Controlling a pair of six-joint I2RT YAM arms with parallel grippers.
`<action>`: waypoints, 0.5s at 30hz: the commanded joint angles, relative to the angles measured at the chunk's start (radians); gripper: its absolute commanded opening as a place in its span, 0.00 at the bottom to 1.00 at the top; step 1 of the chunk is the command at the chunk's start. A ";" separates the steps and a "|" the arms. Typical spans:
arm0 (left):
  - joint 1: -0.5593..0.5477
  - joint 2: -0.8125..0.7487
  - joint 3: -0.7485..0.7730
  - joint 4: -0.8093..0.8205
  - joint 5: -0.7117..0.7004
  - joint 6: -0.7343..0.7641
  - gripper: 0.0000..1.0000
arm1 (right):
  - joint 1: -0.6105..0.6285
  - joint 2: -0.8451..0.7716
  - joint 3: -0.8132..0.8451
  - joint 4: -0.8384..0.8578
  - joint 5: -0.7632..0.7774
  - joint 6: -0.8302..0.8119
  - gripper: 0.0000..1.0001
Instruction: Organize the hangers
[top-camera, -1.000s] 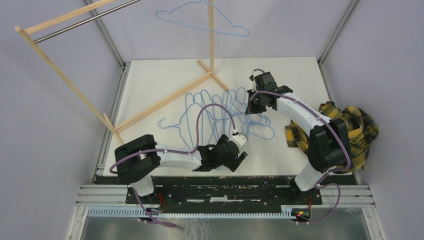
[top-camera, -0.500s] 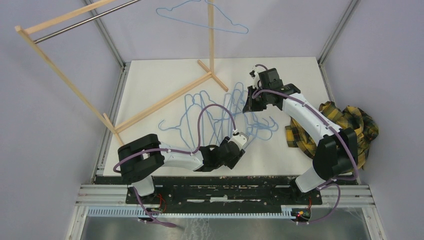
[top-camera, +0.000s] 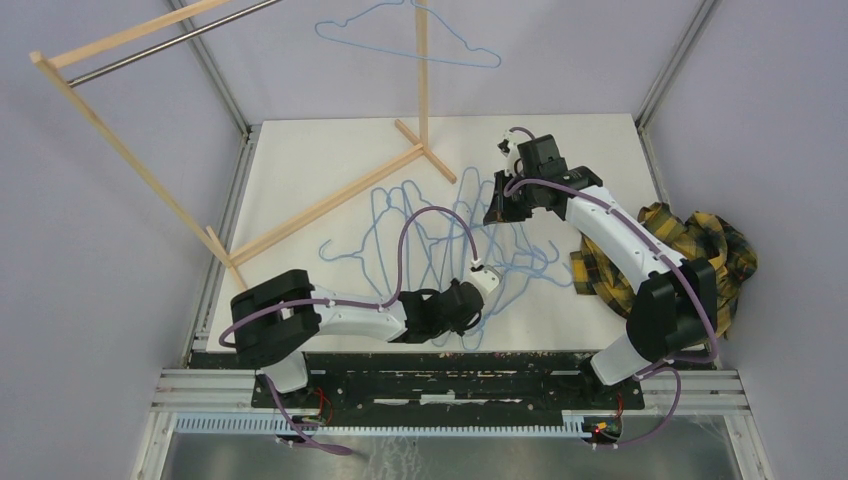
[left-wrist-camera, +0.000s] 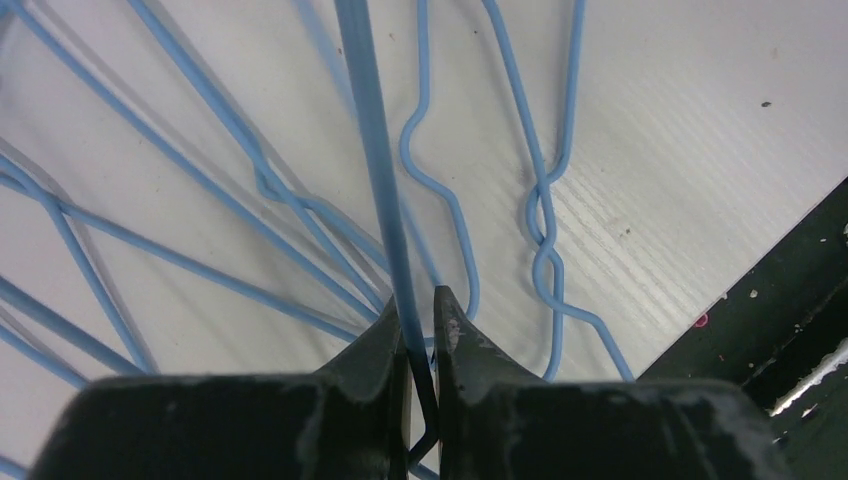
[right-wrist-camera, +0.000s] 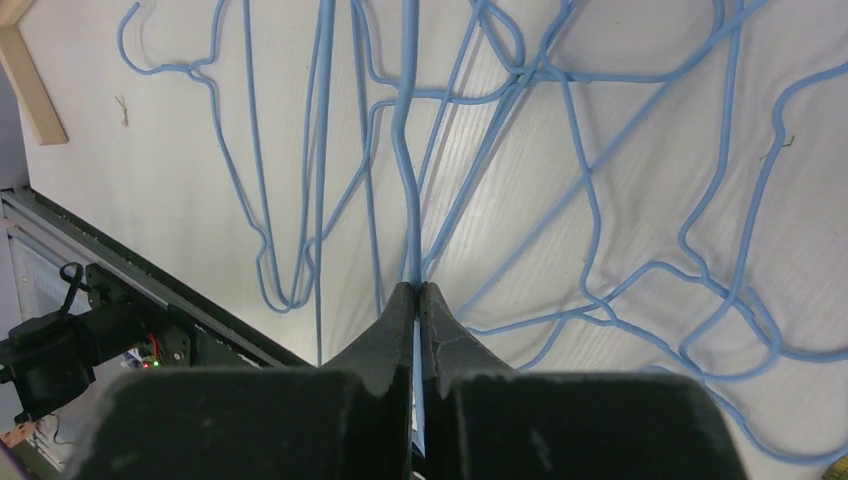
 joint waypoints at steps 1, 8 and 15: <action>0.009 -0.048 0.024 -0.043 -0.074 -0.022 0.03 | -0.004 -0.023 0.029 0.006 0.019 -0.016 0.08; 0.010 -0.141 0.008 -0.089 -0.147 -0.051 0.03 | -0.010 -0.048 -0.037 0.017 0.216 -0.037 0.72; 0.030 -0.278 0.002 -0.164 -0.116 -0.127 0.03 | -0.054 -0.111 -0.132 0.084 0.418 -0.027 1.00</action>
